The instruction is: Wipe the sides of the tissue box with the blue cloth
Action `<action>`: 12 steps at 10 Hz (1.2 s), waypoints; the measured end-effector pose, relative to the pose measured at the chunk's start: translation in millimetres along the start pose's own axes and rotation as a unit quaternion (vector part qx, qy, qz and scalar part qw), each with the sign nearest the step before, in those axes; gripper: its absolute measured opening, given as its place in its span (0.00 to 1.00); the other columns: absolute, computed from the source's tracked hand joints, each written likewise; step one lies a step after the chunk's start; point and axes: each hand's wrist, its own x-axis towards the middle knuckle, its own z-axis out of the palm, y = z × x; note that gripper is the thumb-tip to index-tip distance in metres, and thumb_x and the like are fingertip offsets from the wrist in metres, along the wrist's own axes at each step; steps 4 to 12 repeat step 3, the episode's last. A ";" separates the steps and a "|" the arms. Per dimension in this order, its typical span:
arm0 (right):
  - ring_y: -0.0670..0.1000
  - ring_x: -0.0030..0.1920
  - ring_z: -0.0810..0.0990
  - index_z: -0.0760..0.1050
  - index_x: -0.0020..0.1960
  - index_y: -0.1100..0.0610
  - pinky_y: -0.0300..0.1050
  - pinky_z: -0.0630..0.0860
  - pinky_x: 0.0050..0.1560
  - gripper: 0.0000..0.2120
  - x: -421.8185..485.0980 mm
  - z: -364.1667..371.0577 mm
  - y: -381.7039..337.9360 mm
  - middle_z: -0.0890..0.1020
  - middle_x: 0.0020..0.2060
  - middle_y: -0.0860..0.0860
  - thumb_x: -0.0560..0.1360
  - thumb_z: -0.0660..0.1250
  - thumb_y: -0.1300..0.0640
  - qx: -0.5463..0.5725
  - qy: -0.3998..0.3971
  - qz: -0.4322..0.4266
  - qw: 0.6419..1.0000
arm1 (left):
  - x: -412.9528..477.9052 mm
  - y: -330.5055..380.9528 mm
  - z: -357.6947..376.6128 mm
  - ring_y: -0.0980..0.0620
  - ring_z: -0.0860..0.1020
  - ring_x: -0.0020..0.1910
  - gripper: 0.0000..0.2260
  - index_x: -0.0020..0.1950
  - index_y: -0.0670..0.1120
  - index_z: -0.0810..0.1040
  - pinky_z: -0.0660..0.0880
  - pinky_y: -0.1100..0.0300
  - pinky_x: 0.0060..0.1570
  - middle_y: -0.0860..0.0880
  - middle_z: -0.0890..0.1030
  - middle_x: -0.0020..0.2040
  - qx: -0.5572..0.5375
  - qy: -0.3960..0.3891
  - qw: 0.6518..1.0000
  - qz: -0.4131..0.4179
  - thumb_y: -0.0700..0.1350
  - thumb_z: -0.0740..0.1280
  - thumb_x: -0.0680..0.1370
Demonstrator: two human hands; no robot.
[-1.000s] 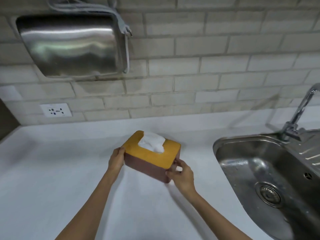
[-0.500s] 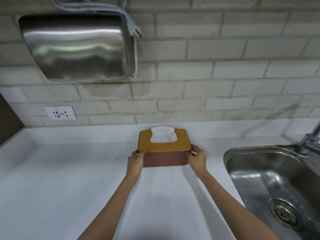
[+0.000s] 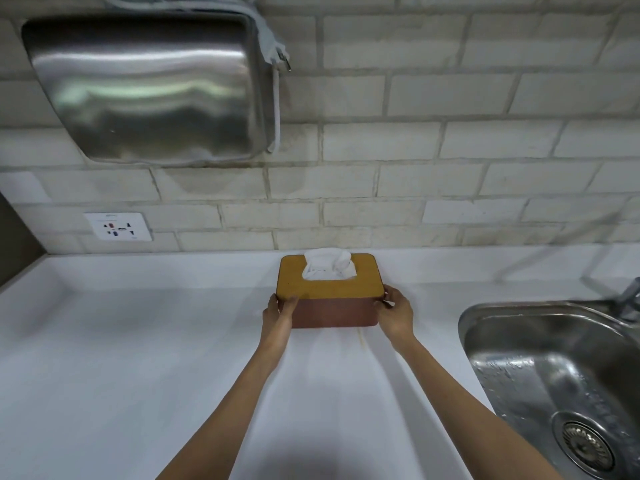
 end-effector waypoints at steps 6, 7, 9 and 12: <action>0.59 0.63 0.75 0.61 0.73 0.61 0.47 0.73 0.59 0.25 0.3 0.5 -5.7 0.74 0.64 0.62 0.77 0.61 0.64 -0.013 -0.009 0.025 1.000 | -2.7 -2.9 -2.4 0.45 0.59 0.75 0.36 0.78 0.49 0.41 0.59 0.49 0.72 0.47 0.58 0.78 0.013 -0.020 0.997 -0.073 0.60 0.57 0.78; 0.59 0.63 0.75 0.61 0.73 0.61 0.47 0.73 0.59 0.25 0.3 0.5 -5.7 0.74 0.64 0.62 0.77 0.61 0.64 -0.013 -0.009 0.025 1.000 | -2.7 -2.9 -2.4 0.45 0.59 0.75 0.36 0.78 0.49 0.41 0.59 0.49 0.72 0.47 0.58 0.78 0.013 -0.020 0.997 -0.073 0.60 0.57 0.78; 0.59 0.63 0.75 0.61 0.73 0.61 0.47 0.73 0.59 0.25 0.3 0.5 -5.7 0.74 0.64 0.62 0.77 0.61 0.64 -0.013 -0.009 0.025 1.000 | -2.7 -2.9 -2.4 0.45 0.59 0.75 0.36 0.78 0.49 0.41 0.59 0.49 0.72 0.47 0.58 0.78 0.013 -0.020 0.997 -0.073 0.60 0.57 0.78; 0.59 0.63 0.75 0.61 0.73 0.61 0.47 0.73 0.59 0.25 0.3 0.5 -5.7 0.74 0.64 0.62 0.77 0.61 0.64 -0.013 -0.009 0.025 1.000 | -2.7 -2.9 -2.4 0.45 0.59 0.75 0.36 0.78 0.49 0.41 0.59 0.49 0.72 0.47 0.58 0.78 0.013 -0.020 0.997 -0.073 0.60 0.57 0.78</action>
